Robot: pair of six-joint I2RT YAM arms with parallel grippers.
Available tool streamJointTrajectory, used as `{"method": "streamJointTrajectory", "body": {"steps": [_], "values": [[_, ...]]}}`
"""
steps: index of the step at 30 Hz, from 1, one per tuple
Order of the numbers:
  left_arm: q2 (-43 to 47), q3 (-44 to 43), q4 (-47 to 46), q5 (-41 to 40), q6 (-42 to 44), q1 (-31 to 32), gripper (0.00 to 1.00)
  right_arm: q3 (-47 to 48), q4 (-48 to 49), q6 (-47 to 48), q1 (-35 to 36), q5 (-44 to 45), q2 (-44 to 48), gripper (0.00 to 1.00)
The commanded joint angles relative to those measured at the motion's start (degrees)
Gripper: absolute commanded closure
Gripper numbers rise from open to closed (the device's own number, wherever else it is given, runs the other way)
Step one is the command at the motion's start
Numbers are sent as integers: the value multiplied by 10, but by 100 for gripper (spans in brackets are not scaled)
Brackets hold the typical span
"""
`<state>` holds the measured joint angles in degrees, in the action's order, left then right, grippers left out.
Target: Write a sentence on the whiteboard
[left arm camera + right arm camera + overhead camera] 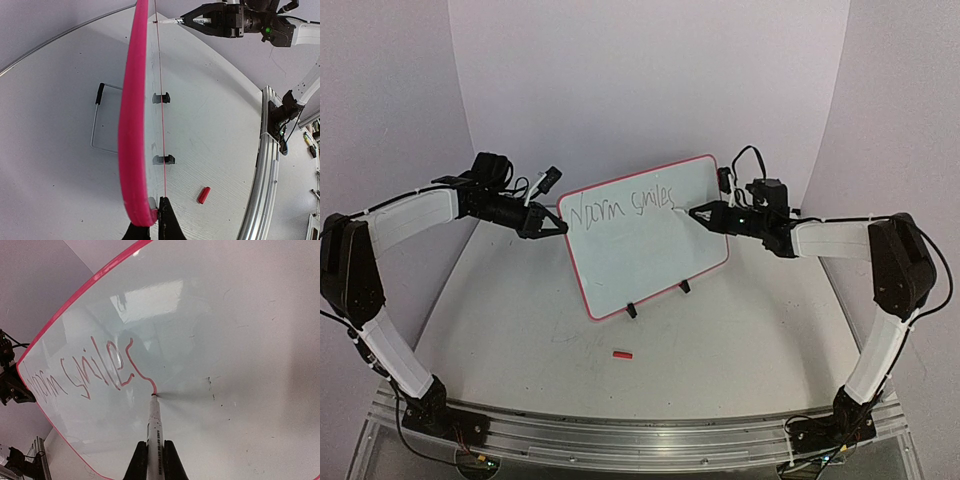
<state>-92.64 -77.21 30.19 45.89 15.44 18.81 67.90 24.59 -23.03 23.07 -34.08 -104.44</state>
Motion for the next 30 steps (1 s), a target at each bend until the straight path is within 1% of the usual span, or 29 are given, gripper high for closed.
{"method": "streamJointTrajectory", "body": {"steps": [1, 6, 10, 14, 19, 25, 30], "values": [[2, 7, 16, -48, 55, 6, 100, 17, -2, 9, 2, -23, 18, 100], [2, 7, 16, -49, 55, 6, 100, 23, 1, 9, 2, -49, 23, 100], [3, 6, 15, -48, 55, 6, 100, 15, 22, -5, 2, -67, 45, 100], [3, 7, 15, -49, 56, 6, 100, 7, 25, -8, -1, -60, 75, 100], [3, 7, 15, -49, 55, 6, 100, 2, 24, -10, -15, -59, 90, 100], [4, 7, 15, -49, 54, 7, 100, 3, 24, -10, -39, -38, 84, 100], [1, 7, 15, -50, 55, 7, 100, 25, 24, -5, -45, -18, 65, 100]]}}
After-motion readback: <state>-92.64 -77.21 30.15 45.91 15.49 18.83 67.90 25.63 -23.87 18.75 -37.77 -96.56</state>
